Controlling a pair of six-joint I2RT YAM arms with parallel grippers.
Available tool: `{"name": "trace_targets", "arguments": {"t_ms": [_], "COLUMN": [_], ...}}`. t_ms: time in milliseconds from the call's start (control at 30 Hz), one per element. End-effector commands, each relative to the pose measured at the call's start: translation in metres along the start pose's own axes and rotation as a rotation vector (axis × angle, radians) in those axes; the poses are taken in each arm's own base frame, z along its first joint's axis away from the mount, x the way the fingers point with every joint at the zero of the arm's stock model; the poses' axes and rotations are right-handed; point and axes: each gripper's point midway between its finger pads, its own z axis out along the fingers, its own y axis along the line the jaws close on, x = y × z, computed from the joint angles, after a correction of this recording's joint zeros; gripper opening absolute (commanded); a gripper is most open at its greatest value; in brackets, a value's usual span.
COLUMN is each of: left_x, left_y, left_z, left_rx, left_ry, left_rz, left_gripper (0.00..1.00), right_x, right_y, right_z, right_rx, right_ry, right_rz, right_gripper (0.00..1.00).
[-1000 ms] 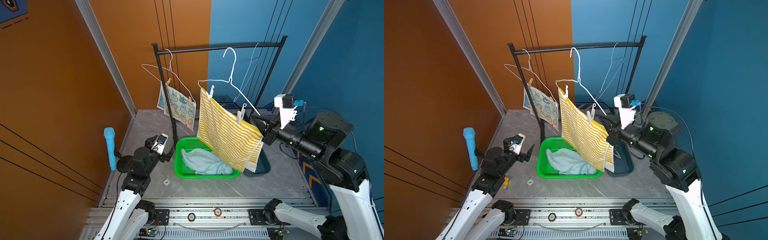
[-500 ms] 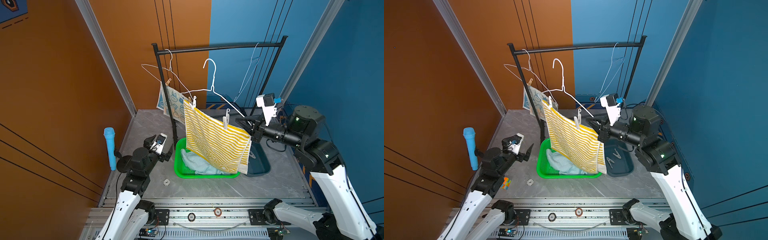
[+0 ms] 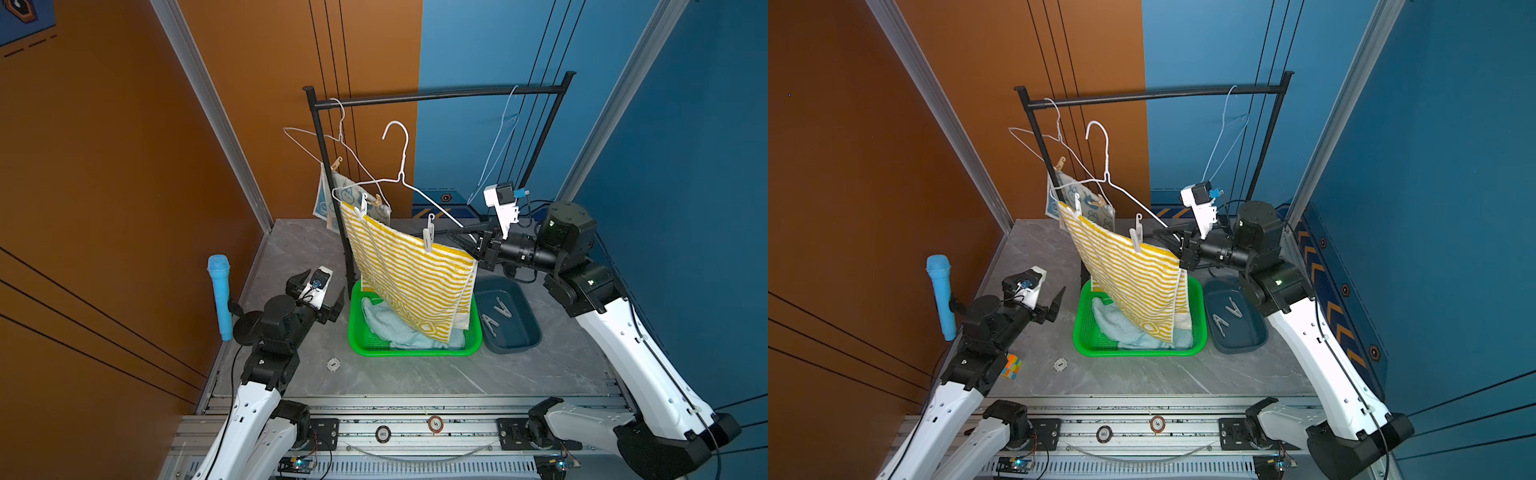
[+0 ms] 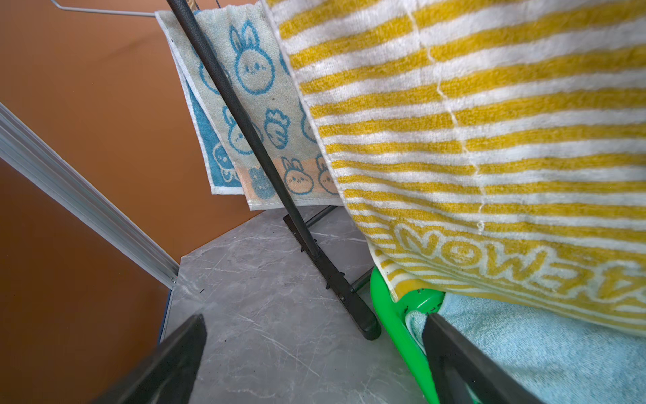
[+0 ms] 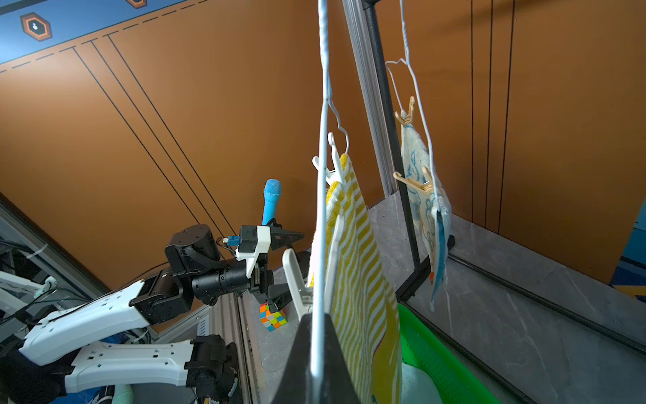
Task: Remove the clothespins securing towels to the hanger
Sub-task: Pick up the hanger from the clothesline.
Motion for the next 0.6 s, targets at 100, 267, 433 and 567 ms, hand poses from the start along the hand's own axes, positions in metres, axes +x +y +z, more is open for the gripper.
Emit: {"name": "trace_targets", "arguments": {"t_ms": [100, 267, 433, 567], "left_x": [-0.003, -0.016, -0.061, -0.103], "left_y": [-0.002, -0.005, -0.007, -0.008], "left_z": [-0.001, -0.002, -0.011, -0.018], "left_rx": [0.018, 0.052, 0.126, 0.206], "left_ry": [-0.024, -0.057, -0.139, -0.198], "left_rz": [0.016, 0.002, -0.018, -0.004], "left_gripper": [0.94, 0.88, 0.76, 0.71], "right_x": [0.005, 0.031, 0.055, 0.068], "right_y": [-0.004, -0.017, -0.024, -0.026], "right_z": [-0.014, -0.027, -0.035, -0.038], "right_rx": [-0.057, -0.06, -0.062, -0.063], "right_ry": [-0.064, -0.07, -0.056, -0.039], "right_rz": [-0.05, -0.049, -0.047, -0.052], "right_gripper": [0.0, 0.0, 0.0, 0.0]}}
